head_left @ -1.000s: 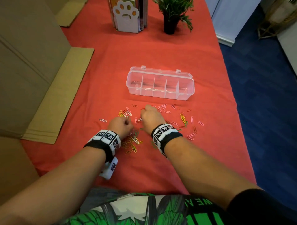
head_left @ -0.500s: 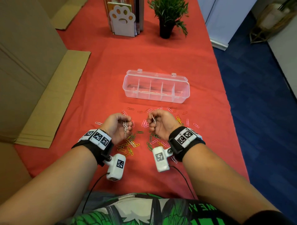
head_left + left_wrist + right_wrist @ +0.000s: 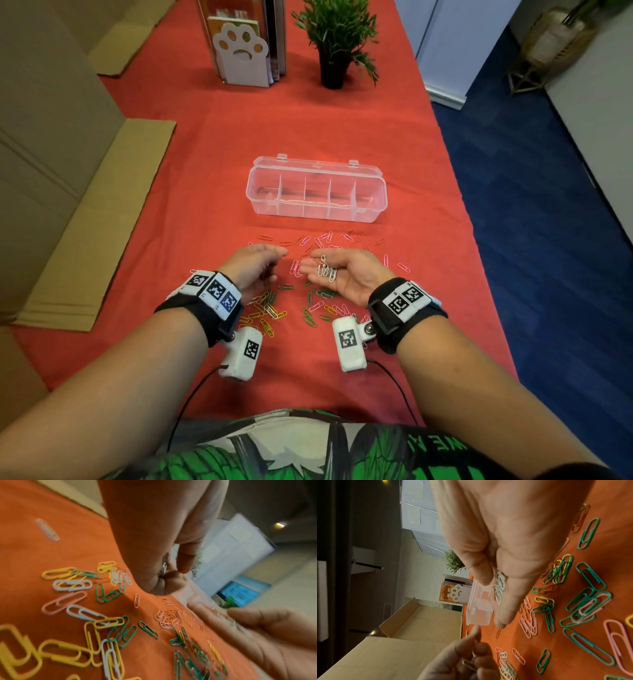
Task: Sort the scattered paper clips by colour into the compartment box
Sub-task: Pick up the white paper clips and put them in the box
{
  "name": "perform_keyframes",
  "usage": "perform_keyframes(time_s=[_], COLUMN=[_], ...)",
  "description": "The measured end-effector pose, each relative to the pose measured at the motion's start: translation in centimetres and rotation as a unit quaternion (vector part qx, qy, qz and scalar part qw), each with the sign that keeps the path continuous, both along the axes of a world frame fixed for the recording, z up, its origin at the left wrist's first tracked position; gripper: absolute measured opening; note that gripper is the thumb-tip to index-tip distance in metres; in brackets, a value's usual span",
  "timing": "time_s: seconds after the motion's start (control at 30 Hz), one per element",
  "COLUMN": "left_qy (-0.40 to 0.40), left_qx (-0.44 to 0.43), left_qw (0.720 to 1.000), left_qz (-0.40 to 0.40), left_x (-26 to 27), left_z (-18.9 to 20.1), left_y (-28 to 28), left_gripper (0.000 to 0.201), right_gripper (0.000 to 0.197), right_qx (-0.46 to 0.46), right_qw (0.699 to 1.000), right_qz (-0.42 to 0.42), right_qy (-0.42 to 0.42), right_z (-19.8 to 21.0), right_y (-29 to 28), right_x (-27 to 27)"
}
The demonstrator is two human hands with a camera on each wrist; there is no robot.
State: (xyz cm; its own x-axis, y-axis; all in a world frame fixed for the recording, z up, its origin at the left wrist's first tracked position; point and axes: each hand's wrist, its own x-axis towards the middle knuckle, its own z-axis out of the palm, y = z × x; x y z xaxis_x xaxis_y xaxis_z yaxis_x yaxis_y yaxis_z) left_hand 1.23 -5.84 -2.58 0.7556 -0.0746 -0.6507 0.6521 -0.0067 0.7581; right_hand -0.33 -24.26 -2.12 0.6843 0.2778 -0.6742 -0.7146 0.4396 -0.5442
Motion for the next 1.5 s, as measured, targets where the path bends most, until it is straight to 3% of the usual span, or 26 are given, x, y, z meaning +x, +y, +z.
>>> perform_keyframes(time_s=[0.13,0.23,0.53,0.67,0.73,0.8,0.87,0.97,1.07,1.13,1.33,1.4,1.5], left_qy=[-0.116,-0.149,-0.122,-0.125,-0.105,-0.082,-0.053,0.035,0.062,0.052,0.022,0.016,-0.013], left_qx=[0.108,0.152,0.159,0.217,0.26,0.307,0.271,0.088,-0.064,-0.116,-0.148,-0.151,-0.091], left_qw=[0.984,0.971,0.968,0.956,0.947,0.934,0.952,0.994,0.996,0.991,0.989,0.988,0.996], left_qz=[-0.075,-0.112,-0.152,-0.154,-0.153,-0.162,-0.133,-0.054,-0.031,-0.038,-0.016,-0.005,-0.004], left_x=[-0.4,-0.6,-1.0,-0.4,-0.2,0.1,0.4,1.9,4.4,6.1,10.2,11.3,12.2], left_z=[0.3,0.4,0.0,-0.3,-0.4,-0.6,-0.3,1.1,3.4,4.9,6.3,5.8,5.7], left_y=[-1.2,-1.6,-1.9,-1.8,-1.3,-0.8,-1.0,-2.8,-5.7,-7.9,-14.8,-16.0,-16.7], left_gripper=[0.015,0.008,0.009,0.015,0.002,0.024,0.009,0.023,0.015,0.014,0.01,0.018,0.013], right_gripper=[0.028,0.03,0.034,0.023,0.022,0.018,0.018,0.026,0.031,0.034,0.034,0.033,0.034], right_qx=[-0.022,-0.056,-0.197,-0.228,-0.248,-0.242,-0.213,-0.21,-0.242,-0.251,-0.264,-0.271,-0.318], right_qw=[0.999,0.997,0.969,0.963,0.961,0.965,0.975,0.978,0.967,0.962,0.952,0.951,0.938], right_qz=[0.024,0.038,0.112,0.117,0.105,0.09,0.064,0.003,-0.073,-0.109,-0.144,-0.136,-0.12], right_qy=[-0.025,-0.049,-0.097,-0.087,-0.067,-0.045,-0.025,-0.009,-0.016,-0.022,-0.05,-0.059,-0.071], right_z=[0.2,0.4,0.6,0.3,0.0,-0.1,-0.1,0.4,1.4,1.9,3.6,3.8,4.0], right_y=[0.4,0.8,1.8,1.4,1.1,0.5,-0.4,-2.2,-4.5,-6.2,-10.9,-11.8,-12.3], right_x=[-0.2,-0.4,-0.5,-0.5,-0.5,-0.7,-0.7,0.1,1.2,1.6,2.1,2.4,3.7])
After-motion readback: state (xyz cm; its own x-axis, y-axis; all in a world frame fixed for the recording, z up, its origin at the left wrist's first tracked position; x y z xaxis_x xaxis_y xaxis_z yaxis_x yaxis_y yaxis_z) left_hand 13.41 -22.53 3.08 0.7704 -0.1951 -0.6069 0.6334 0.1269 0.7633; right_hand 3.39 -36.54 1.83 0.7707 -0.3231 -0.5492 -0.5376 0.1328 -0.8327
